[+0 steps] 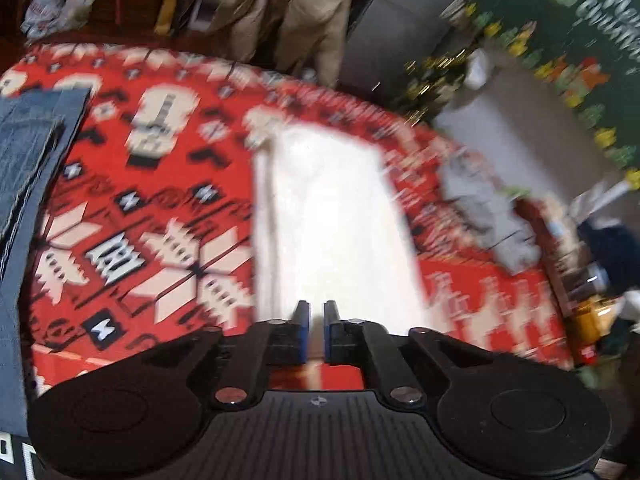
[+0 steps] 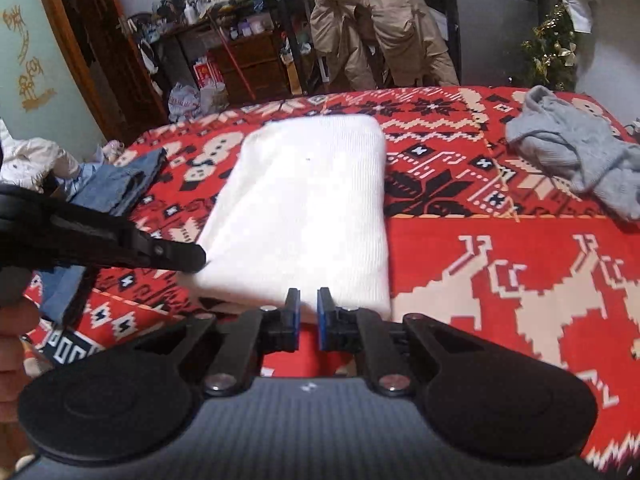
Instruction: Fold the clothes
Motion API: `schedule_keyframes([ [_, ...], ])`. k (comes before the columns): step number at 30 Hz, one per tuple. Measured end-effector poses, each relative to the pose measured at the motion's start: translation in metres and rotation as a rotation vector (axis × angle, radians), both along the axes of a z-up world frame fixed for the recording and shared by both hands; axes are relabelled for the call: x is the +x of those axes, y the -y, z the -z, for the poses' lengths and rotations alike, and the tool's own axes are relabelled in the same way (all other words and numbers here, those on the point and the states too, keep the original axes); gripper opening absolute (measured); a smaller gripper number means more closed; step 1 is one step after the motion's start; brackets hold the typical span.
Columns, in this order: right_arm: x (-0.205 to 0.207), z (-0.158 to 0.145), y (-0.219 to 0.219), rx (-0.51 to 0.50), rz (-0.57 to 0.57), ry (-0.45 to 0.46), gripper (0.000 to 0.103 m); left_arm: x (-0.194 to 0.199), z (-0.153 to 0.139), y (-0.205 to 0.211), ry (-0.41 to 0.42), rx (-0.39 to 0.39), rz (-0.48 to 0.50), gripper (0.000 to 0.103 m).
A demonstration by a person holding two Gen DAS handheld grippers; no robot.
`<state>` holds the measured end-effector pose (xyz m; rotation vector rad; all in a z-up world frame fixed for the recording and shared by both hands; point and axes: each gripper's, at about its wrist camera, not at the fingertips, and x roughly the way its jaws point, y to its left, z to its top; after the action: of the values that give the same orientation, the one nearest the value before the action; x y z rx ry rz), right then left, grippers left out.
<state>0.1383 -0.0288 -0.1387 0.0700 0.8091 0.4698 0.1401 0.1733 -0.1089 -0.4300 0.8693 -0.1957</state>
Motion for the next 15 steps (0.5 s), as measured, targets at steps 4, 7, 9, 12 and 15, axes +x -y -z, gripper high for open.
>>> schedule_keyframes([
  [4,-0.004,-0.017,0.005,0.028,0.015,0.074,0.009,0.008,-0.004,0.017,0.037,0.002,0.032,0.006],
  [7,0.014,-0.012,0.001,0.02,0.034,0.082,0.009,0.025,0.016,0.027,-0.03,0.04,0.038,0.006],
  [9,0.027,-0.001,-0.003,0.018,0.048,0.057,0.009,0.031,0.029,0.029,-0.064,0.075,0.047,0.006],
  [12,0.03,0.012,-0.006,-0.005,0.042,0.045,0.008,0.025,0.035,0.027,-0.093,0.083,0.054,0.003],
  [15,0.021,0.014,-0.005,-0.032,0.015,0.045,0.008,0.018,0.032,0.028,-0.106,0.107,0.066,0.003],
])
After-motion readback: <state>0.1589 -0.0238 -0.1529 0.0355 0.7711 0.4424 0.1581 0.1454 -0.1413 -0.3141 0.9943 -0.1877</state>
